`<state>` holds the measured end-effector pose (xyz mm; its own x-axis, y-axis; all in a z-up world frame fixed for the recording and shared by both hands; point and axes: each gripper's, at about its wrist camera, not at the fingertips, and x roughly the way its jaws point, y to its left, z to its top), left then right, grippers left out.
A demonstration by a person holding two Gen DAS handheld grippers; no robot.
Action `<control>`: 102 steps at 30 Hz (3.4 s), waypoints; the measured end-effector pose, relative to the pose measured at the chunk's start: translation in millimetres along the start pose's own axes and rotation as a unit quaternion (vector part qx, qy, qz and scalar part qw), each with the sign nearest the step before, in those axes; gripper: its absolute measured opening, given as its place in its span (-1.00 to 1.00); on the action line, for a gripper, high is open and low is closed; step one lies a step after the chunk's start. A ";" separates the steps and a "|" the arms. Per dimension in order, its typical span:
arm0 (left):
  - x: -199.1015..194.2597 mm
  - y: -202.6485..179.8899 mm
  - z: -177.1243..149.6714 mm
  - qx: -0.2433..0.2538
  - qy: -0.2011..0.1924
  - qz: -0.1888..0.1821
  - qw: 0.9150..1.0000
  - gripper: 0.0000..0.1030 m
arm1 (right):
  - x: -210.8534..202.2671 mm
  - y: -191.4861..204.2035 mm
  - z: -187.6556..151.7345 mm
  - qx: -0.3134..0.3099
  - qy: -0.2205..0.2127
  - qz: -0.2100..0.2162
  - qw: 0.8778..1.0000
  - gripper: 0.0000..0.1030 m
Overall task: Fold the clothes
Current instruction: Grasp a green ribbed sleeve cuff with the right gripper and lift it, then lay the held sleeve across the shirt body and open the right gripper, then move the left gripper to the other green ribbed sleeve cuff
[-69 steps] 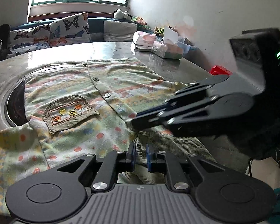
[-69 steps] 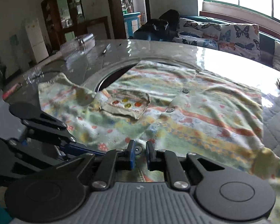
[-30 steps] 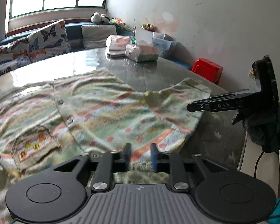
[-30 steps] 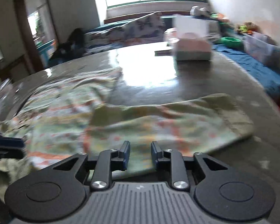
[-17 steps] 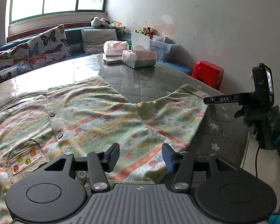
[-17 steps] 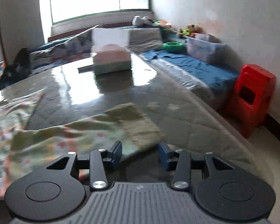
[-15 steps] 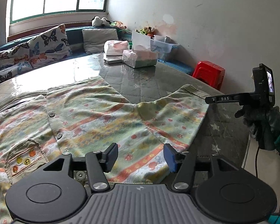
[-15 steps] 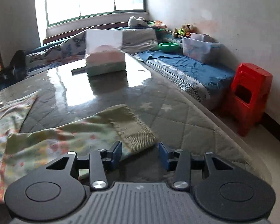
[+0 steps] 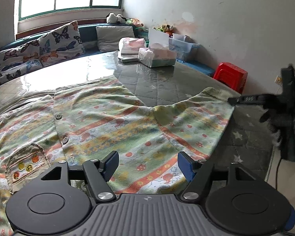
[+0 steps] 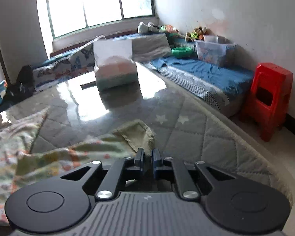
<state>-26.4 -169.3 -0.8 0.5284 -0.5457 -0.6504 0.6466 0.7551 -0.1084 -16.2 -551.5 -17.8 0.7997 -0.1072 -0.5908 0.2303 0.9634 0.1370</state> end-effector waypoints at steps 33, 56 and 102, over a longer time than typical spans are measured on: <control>-91.4 72.0 -40.4 -0.089 -0.080 0.119 0.986 0.35 | -104.1 229.0 59.8 -0.203 -0.064 0.285 0.935 -0.88; -115.3 102.1 -52.0 -0.137 -0.100 0.142 0.975 0.37 | -73.6 262.8 -18.6 -0.308 0.076 0.312 0.895 -0.62; -47.9 107.8 -42.6 -0.141 -0.026 0.110 0.983 -0.21 | 24.2 224.3 1.5 -0.412 0.092 0.251 0.871 -0.26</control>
<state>-5.4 -46.3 -13.3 0.6707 -0.3693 -0.6433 0.3381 0.9241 -0.1780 55.6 -338.3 -0.1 0.5645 0.3474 -0.7488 -0.6600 0.7348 -0.1567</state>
